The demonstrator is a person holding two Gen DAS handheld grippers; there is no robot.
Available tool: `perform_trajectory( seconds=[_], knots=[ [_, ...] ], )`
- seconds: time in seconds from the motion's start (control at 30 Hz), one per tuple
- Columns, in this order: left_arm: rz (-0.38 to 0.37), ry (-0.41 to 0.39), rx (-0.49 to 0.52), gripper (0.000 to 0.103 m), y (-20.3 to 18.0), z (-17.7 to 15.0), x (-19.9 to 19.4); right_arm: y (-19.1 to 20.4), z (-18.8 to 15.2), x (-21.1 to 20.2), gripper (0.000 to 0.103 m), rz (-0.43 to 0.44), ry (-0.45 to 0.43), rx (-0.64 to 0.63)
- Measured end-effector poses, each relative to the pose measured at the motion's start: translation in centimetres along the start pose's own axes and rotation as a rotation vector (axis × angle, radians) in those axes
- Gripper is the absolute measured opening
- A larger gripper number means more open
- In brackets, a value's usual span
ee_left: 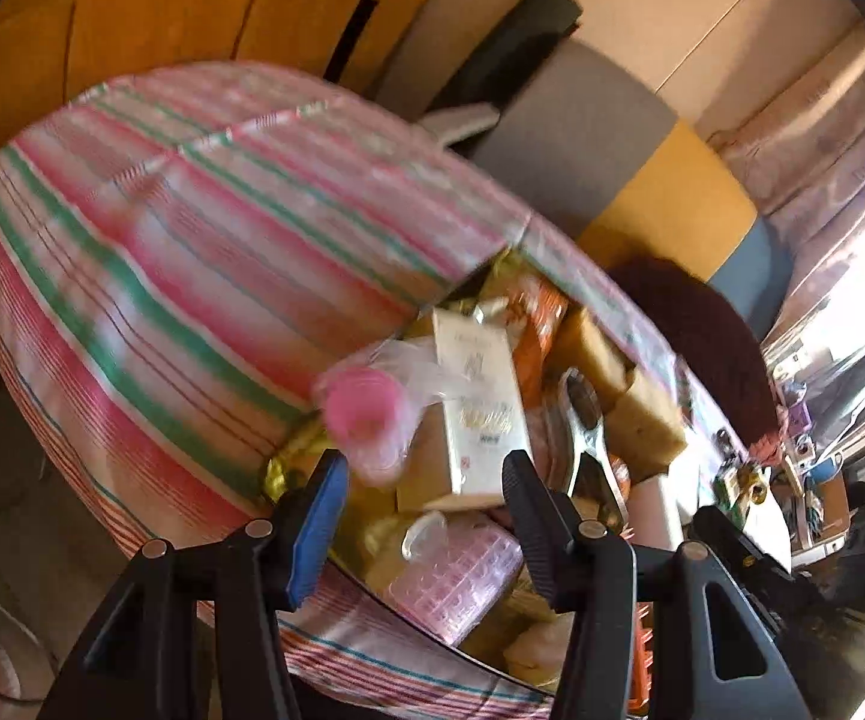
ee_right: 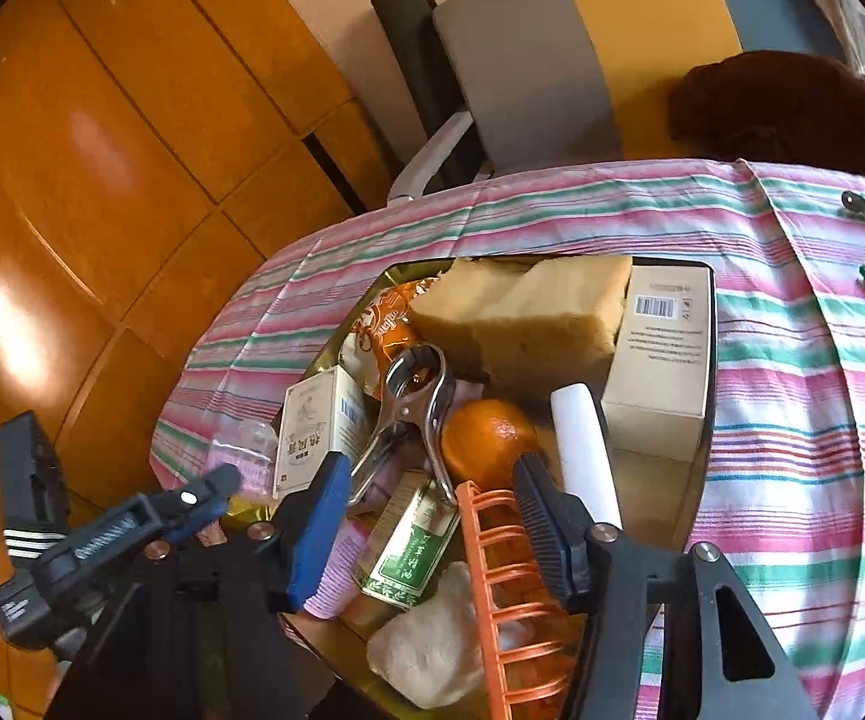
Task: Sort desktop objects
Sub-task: 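Withdraw both tools toward the two cracker packs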
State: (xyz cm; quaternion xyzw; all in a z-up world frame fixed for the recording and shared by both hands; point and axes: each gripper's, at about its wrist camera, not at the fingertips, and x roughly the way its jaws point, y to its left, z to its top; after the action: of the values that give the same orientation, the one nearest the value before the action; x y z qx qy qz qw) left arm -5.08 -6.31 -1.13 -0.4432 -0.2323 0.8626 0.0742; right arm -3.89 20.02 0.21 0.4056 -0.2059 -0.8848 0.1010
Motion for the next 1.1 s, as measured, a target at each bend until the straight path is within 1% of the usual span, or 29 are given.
perform_trajectory(
  seconds=[0.1, 0.17, 0.2, 0.3, 0.37, 0.4, 0.57, 0.77, 0.9, 1.0, 1.1],
  knots=[
    [0.005, -0.043, -0.004, 0.054, 0.0, 0.3, -0.7, -0.7, -0.1, -0.2, 0.059, 0.003, -0.003, 0.025],
    [0.019, -0.049, 0.007, 0.054, -0.2, 0.5, -0.4, -1.1, -0.2, -0.4, 0.059, 0.001, -0.005, 0.037],
    [0.019, -0.042, 0.013, 0.054, -0.3, 0.6, -0.1, -1.3, -0.2, -0.6, 0.059, 0.0, -0.012, 0.042],
    [0.01, 0.013, 0.014, 0.053, -0.4, 0.4, 0.8, -2.1, -0.3, -1.2, 0.059, 0.0, -0.026, 0.063],
    [-0.006, 0.013, 0.013, 0.053, -0.8, 0.1, 0.8, -3.0, -0.3, -1.9, 0.06, -0.003, -0.039, 0.082],
    [-0.004, 0.011, 0.033, 0.053, -1.4, 0.0, 0.7, -3.4, -0.4, -2.1, 0.06, -0.01, -0.046, 0.087],
    [0.008, 0.012, 0.187, 0.054, -5.9, -0.8, 0.8, -6.1, -0.6, -3.3, 0.061, -0.059, -0.08, 0.127],
    [-0.048, 0.063, 0.322, 0.054, -12.1, -2.0, 1.8, -10.8, -0.9, -5.0, 0.061, -0.16, -0.129, 0.183],
    [-0.101, 0.095, 0.437, 0.054, -17.2, -3.4, 2.8, -15.9, -0.8, -6.9, 0.062, -0.251, -0.17, 0.266],
    [-0.131, 0.126, 0.525, 0.054, -21.0, -4.7, 4.2, -19.2, -0.3, -7.8, 0.062, -0.327, -0.179, 0.297],
    [-0.164, 0.172, 0.578, 0.054, -24.4, -6.0, 5.9, -23.1, 1.0, -9.0, 0.063, -0.403, -0.202, 0.33]
  ],
)
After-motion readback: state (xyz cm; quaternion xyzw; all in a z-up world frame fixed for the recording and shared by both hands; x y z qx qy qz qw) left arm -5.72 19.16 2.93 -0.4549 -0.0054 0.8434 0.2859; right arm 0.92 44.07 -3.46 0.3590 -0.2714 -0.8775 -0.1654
